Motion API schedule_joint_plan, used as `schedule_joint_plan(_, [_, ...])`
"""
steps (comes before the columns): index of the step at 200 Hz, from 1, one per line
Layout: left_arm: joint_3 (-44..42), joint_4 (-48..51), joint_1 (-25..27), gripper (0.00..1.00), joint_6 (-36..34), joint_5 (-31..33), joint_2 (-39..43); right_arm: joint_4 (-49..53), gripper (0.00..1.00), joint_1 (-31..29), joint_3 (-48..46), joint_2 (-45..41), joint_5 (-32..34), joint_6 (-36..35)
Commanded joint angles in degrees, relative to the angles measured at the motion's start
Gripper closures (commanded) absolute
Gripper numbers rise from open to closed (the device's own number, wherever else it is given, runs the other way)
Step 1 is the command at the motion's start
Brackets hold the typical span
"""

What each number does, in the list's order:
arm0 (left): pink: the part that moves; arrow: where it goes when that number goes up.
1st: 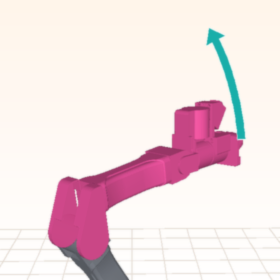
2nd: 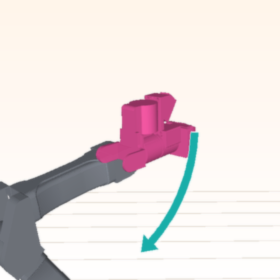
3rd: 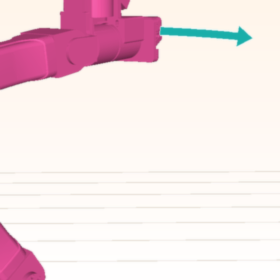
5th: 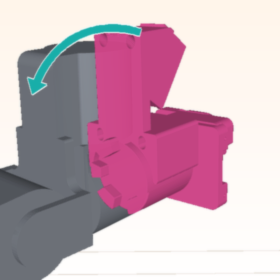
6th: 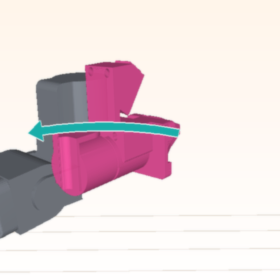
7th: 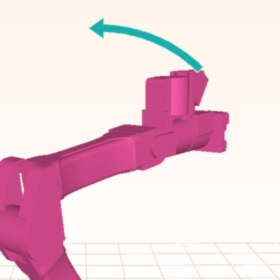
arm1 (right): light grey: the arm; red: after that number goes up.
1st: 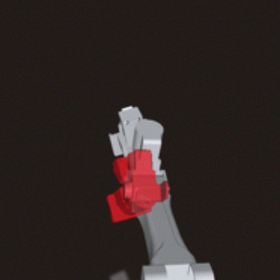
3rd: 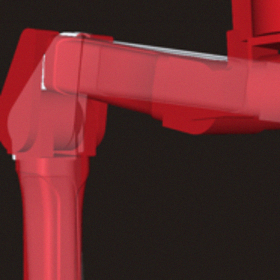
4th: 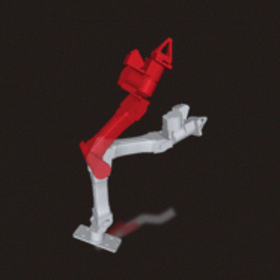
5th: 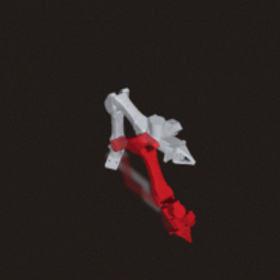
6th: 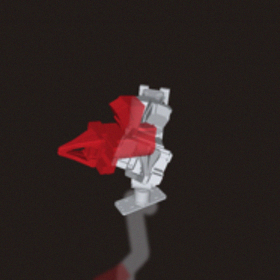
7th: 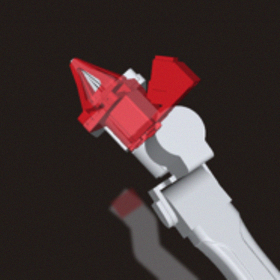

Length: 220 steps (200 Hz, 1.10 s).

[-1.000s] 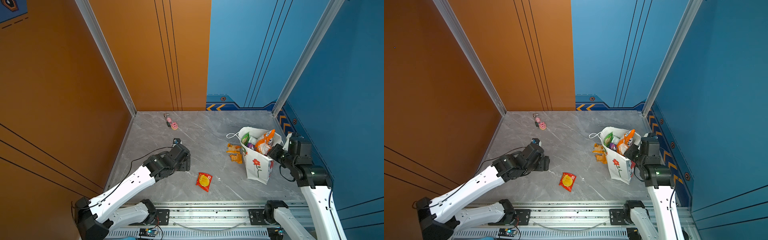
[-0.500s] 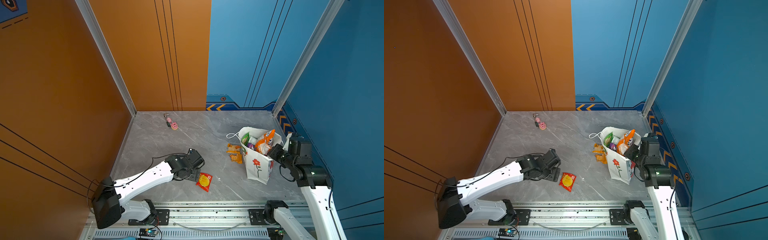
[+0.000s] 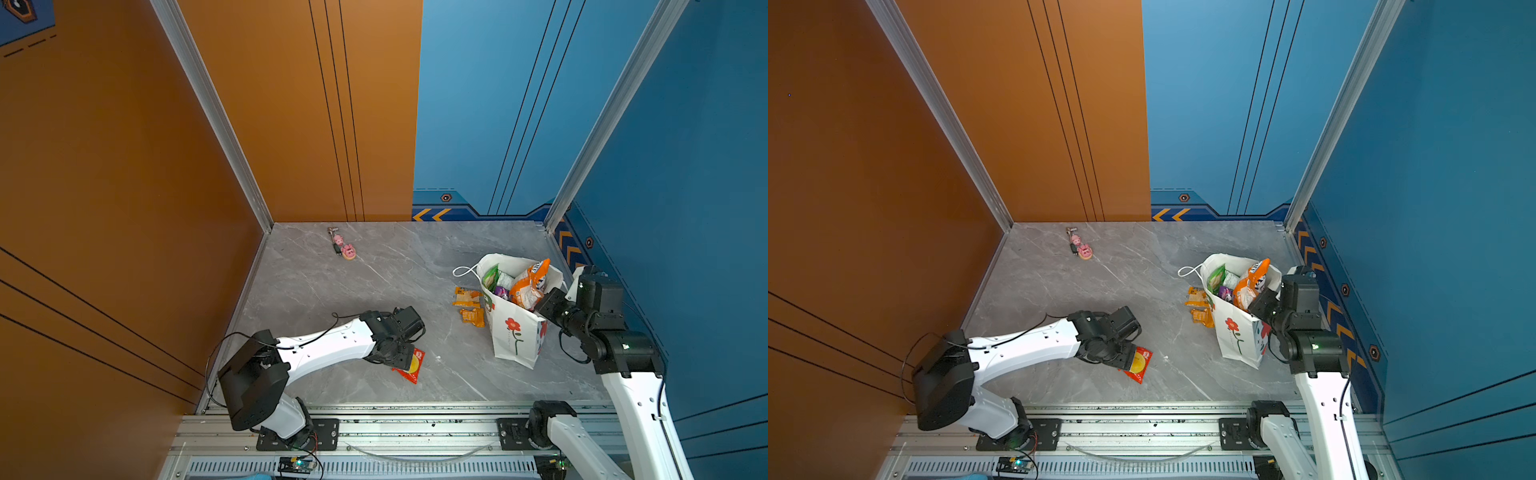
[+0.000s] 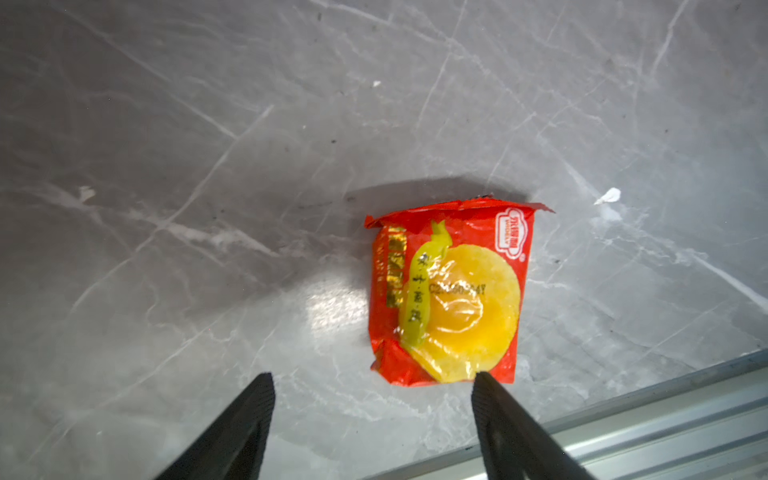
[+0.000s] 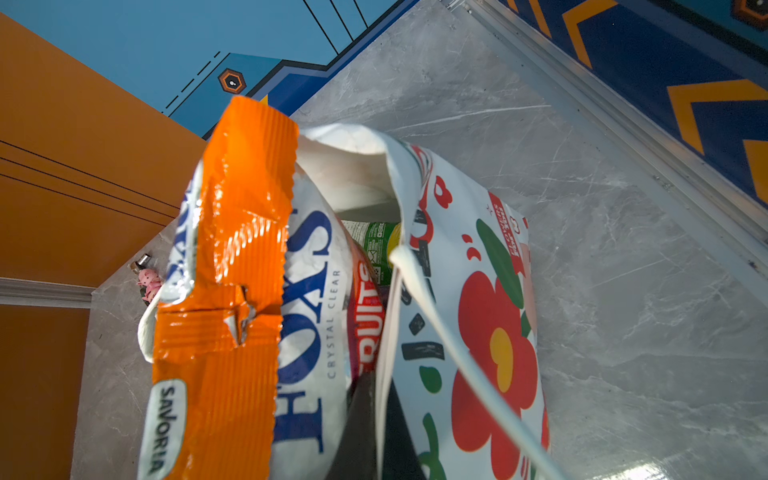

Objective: Place the snacks into the paper bag
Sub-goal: 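Grasp the red-and-yellow snack packet with the left gripper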

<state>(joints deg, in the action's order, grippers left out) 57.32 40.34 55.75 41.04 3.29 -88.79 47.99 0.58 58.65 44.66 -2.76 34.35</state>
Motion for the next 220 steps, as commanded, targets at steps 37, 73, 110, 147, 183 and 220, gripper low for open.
schedule_joint_plan(37, [1.3,-3.3,0.1,0.37,1.1,-4.2,-6.8,-7.2,1.0,-0.4,0.9,-1.5,1.1,-1.5])
schedule_joint_plan(73, [1.3,-3.8,0.1,0.43,0.9,-4.5,-8.6,-7.2,1.0,-0.4,0.9,-1.6,0.5,-1.3])
schedule_joint_plan(110, [1.0,-5.0,-0.1,0.54,1.2,-5.4,-10.3,-7.3,1.0,-0.5,0.9,-1.8,0.3,-1.2])
schedule_joint_plan(147, [0.6,-5.6,0.0,0.66,1.3,-5.7,-11.6,-7.4,1.0,-0.6,0.9,-1.8,0.1,-1.1])
schedule_joint_plan(183, [0.4,-5.6,0.0,0.78,1.2,-5.2,-11.4,-7.2,1.0,-0.6,0.9,-1.8,0.3,-1.2])
schedule_joint_plan(220, [0.1,-5.7,0.0,0.87,1.6,-4.0,-9.6,-7.5,1.0,-0.6,0.7,-1.8,0.3,-1.2])
